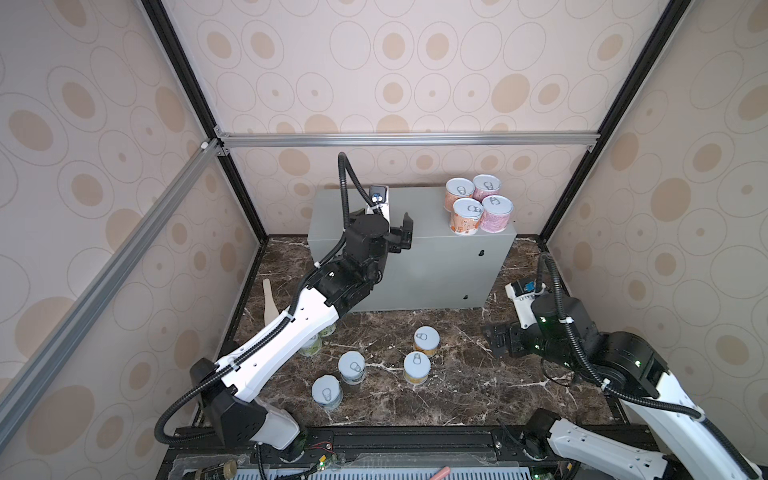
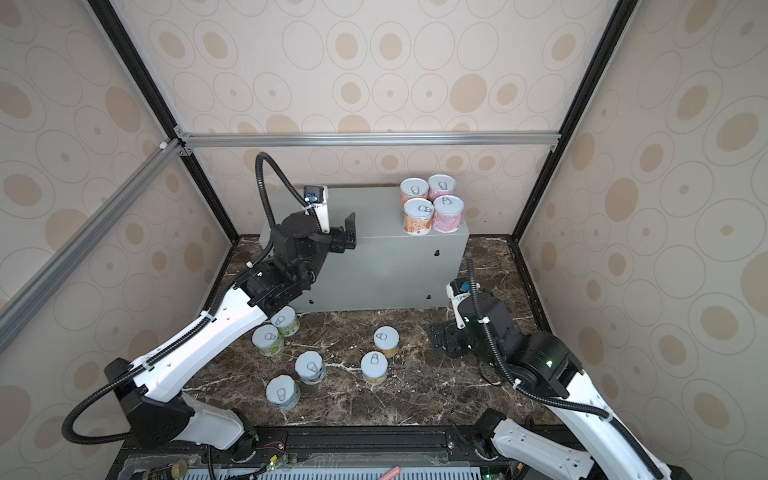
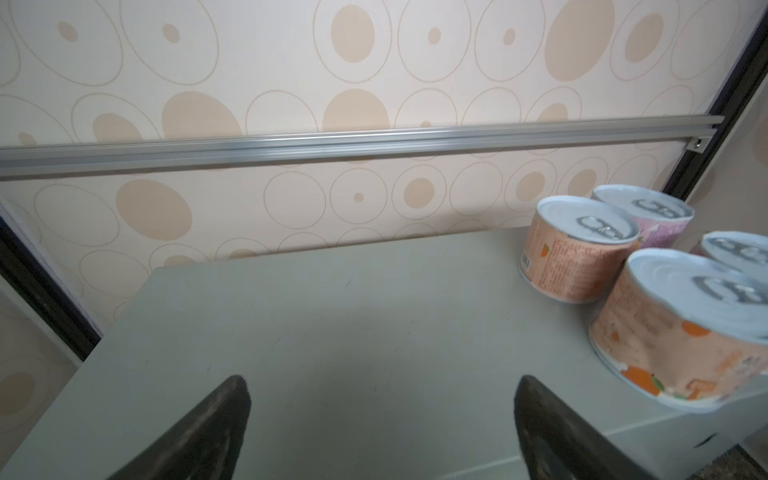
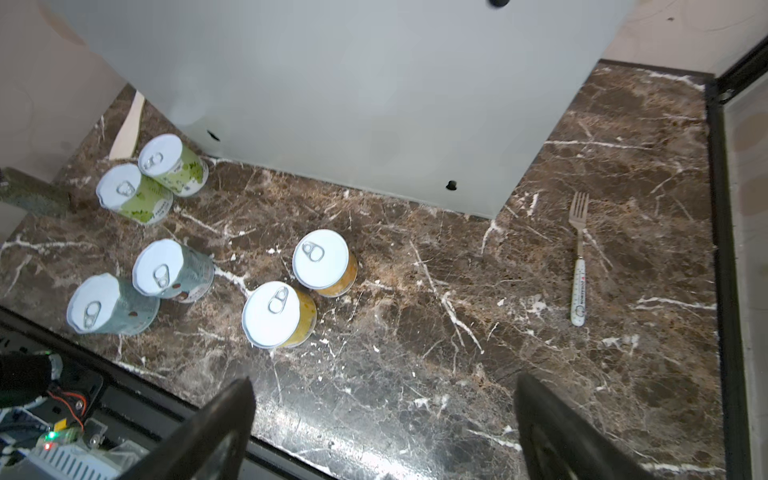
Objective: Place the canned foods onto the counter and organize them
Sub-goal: 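Lower the right gripper onto a yellow can while the left gripper withdraws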
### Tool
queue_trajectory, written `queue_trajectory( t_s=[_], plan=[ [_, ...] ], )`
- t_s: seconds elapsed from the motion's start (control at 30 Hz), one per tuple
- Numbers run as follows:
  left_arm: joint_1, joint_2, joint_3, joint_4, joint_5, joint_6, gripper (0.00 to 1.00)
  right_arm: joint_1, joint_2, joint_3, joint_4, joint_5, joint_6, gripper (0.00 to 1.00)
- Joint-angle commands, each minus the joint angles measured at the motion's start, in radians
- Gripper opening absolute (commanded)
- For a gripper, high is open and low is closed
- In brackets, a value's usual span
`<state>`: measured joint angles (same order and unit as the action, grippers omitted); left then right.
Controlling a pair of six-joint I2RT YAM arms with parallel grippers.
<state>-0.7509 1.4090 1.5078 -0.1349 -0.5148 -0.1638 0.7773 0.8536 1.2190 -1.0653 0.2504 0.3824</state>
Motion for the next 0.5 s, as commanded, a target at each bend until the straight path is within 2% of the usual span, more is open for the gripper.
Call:
queue_trajectory(
  t_s=[0.0,0.13,0.47],
  plan=[
    [0.004,-0.118,-0.112,0.016,0.01,-0.038,0.99,0.077,0.046,-0.044,0.043,0.055,0.059,0.99],
    [0.003,-0.271,-0.295,-0.004,0.017,-0.093,0.99,0.14,0.099,-0.109,0.13,0.032,0.09,0.99],
    [0.004,-0.52,-0.584,-0.127,0.003,-0.204,0.99,0.244,0.252,-0.253,0.335,-0.031,0.153,0.99]
  ],
)
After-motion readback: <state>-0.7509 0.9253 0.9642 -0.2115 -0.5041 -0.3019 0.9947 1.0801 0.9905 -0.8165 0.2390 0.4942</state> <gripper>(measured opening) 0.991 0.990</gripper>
